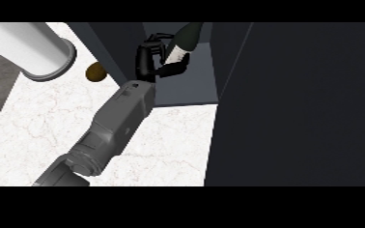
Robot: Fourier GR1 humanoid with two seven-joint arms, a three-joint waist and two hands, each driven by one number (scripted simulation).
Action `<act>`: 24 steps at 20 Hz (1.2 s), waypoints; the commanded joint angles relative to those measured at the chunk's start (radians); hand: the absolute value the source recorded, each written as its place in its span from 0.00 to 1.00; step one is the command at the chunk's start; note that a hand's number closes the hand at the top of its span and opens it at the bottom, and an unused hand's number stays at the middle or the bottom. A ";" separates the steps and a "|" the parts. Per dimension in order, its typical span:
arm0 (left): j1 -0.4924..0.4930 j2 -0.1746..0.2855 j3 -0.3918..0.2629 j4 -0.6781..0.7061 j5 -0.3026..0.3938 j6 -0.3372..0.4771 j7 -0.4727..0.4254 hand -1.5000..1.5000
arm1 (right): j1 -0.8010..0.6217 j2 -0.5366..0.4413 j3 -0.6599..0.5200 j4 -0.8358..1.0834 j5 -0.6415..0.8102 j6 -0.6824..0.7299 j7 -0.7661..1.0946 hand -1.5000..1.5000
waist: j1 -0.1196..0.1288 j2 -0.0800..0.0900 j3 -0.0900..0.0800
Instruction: Pick up the wine, place it into the cabinet and close the cabinet
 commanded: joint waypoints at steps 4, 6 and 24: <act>-0.091 0.059 -0.006 0.104 -0.039 0.061 0.057 1.00 | 0.011 0.001 0.008 -0.089 -0.051 0.002 0.034 0.00 | -0.020 0.005 0.000; -0.085 0.058 -0.009 0.118 -0.048 0.047 0.054 1.00 | 0.017 0.015 0.035 -0.066 -0.003 -0.004 0.005 0.00 | -0.017 0.008 0.000; -0.019 0.020 0.107 0.110 0.045 -0.080 0.063 1.00 | -0.015 0.013 0.010 -0.049 -0.052 0.013 0.001 0.00 | -0.042 0.020 -0.001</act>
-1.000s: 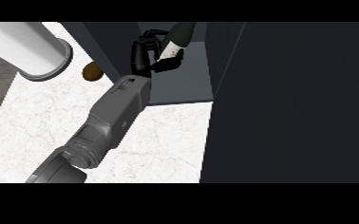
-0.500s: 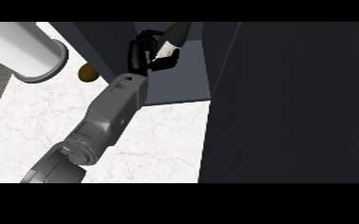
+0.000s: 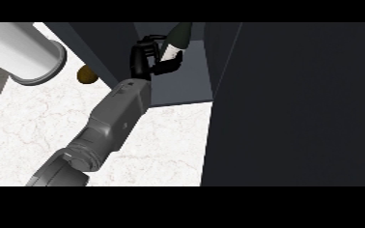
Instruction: Pick up the wine, place it into the cabinet and close the cabinet
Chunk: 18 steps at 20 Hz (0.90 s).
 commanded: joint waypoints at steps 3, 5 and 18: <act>0.045 -0.016 0.049 -0.010 0.043 -0.098 -0.015 1.00 | 0.010 0.022 0.016 -0.041 -0.023 -0.014 0.018 0.00 | -0.005 0.002 -0.001; 0.102 -0.016 0.060 -0.018 0.062 -0.141 -0.035 1.00 | -0.006 0.017 0.001 -0.032 -0.017 -0.022 0.014 0.00 | -0.021 0.001 -0.001; 0.198 -0.016 0.035 -0.036 0.123 -0.214 -0.042 1.00 | -0.011 0.053 0.052 0.022 -0.007 0.000 -0.040 0.00 | -0.060 0.002 -0.003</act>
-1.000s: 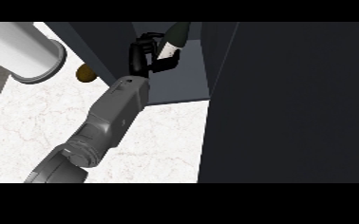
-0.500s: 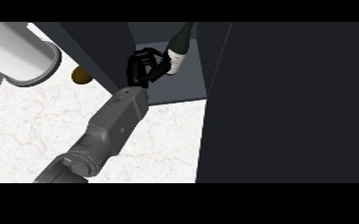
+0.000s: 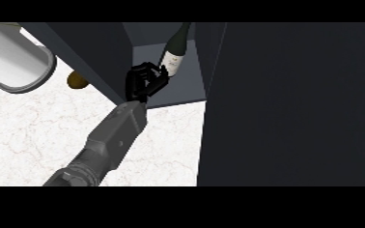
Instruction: Pick up the wine, place it into the cabinet and close the cabinet
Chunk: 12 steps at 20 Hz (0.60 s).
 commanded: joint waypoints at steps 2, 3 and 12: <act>0.074 0.000 -0.021 -0.003 0.024 -0.016 -0.029 1.00 | 0.012 0.020 0.029 -0.027 -0.007 -0.005 0.001 0.00 | -0.034 0.001 -0.002; 0.051 0.000 -0.027 -0.001 0.020 -0.012 -0.006 1.00 | 0.038 0.005 0.001 -0.021 -0.037 0.021 -0.012 0.00 | -0.010 0.000 0.001; 0.052 0.000 -0.078 -0.022 0.040 0.070 -0.008 1.00 | 0.012 0.013 -0.010 -0.006 -0.049 0.017 -0.008 0.00 | -0.029 0.002 0.000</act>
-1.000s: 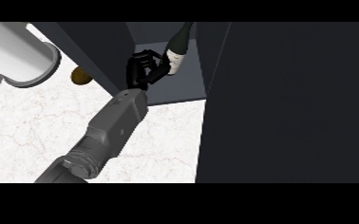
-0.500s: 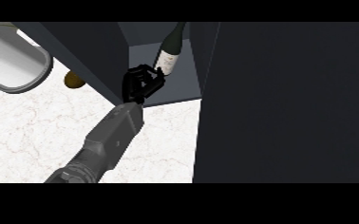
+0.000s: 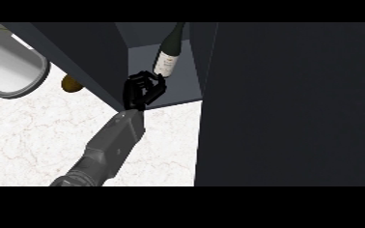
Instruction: Pick up the wine, place it into the cabinet and close the cabinet
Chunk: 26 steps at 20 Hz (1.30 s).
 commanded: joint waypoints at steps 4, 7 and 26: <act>-0.029 0.000 -0.031 -0.026 0.030 0.046 0.030 1.00 | 0.013 -0.006 -0.013 -0.002 -0.037 0.022 -0.006 0.00 | -0.009 0.002 0.001; -0.036 0.000 -0.038 -0.037 0.043 0.057 0.015 1.00 | 0.032 0.013 -0.014 -0.010 -0.026 0.006 -0.017 0.00 | -0.010 0.005 0.001; -0.236 0.000 -0.054 -0.005 0.095 0.164 0.131 1.00 | 0.062 -0.019 -0.064 0.006 -0.056 0.049 -0.040 0.00 | 0.019 0.014 0.004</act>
